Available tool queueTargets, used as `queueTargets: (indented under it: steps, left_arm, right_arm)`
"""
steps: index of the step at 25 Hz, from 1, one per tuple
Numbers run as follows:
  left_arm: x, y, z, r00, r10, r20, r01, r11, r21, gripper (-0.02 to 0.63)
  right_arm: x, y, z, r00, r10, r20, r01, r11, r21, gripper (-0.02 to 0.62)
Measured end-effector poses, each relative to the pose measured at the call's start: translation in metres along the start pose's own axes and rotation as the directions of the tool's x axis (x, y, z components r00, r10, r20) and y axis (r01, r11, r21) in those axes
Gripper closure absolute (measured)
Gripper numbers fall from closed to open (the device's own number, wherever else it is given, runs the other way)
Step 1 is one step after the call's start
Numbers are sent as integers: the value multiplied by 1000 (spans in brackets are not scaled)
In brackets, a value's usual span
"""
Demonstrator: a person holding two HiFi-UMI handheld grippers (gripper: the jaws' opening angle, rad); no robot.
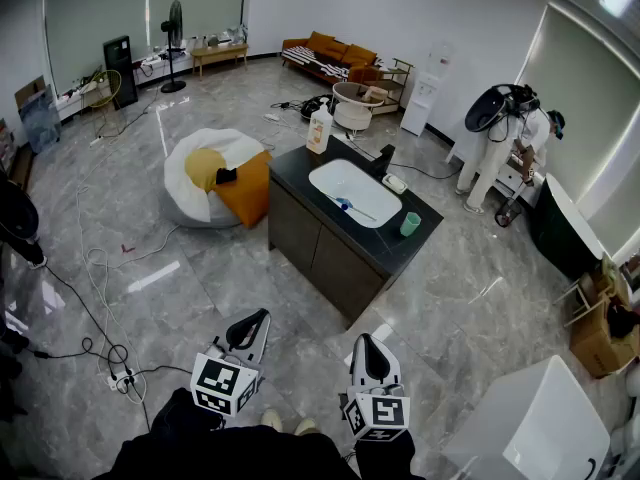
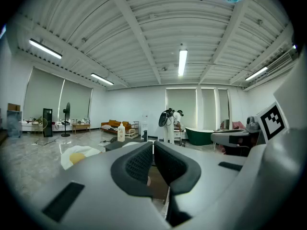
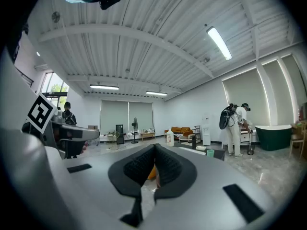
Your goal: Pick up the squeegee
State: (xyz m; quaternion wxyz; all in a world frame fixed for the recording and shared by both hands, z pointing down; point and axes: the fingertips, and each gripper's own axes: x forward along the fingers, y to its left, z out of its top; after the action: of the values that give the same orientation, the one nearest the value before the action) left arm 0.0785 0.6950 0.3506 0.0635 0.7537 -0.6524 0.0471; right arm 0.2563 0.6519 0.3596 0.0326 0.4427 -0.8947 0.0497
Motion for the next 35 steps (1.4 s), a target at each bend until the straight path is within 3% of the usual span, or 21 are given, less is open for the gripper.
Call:
queueTargets:
  steps: [9, 16, 35]
  left_arm:
    - [0, 6, -3, 1000, 0, -7, 0, 1000, -3, 577]
    - [28, 18, -5, 1000, 6, -19, -7, 1000, -8, 577]
    - [244, 98, 16, 998, 37, -49, -38, 999, -19, 577]
  right_arm:
    - [4, 3, -5, 1000, -5, -15, 5, 1000, -9, 578]
    - [32, -9, -8, 1000, -4, -24, 4, 1000, 4, 580]
    - [252, -108, 3, 997, 42, -57, -41, 999, 22, 578]
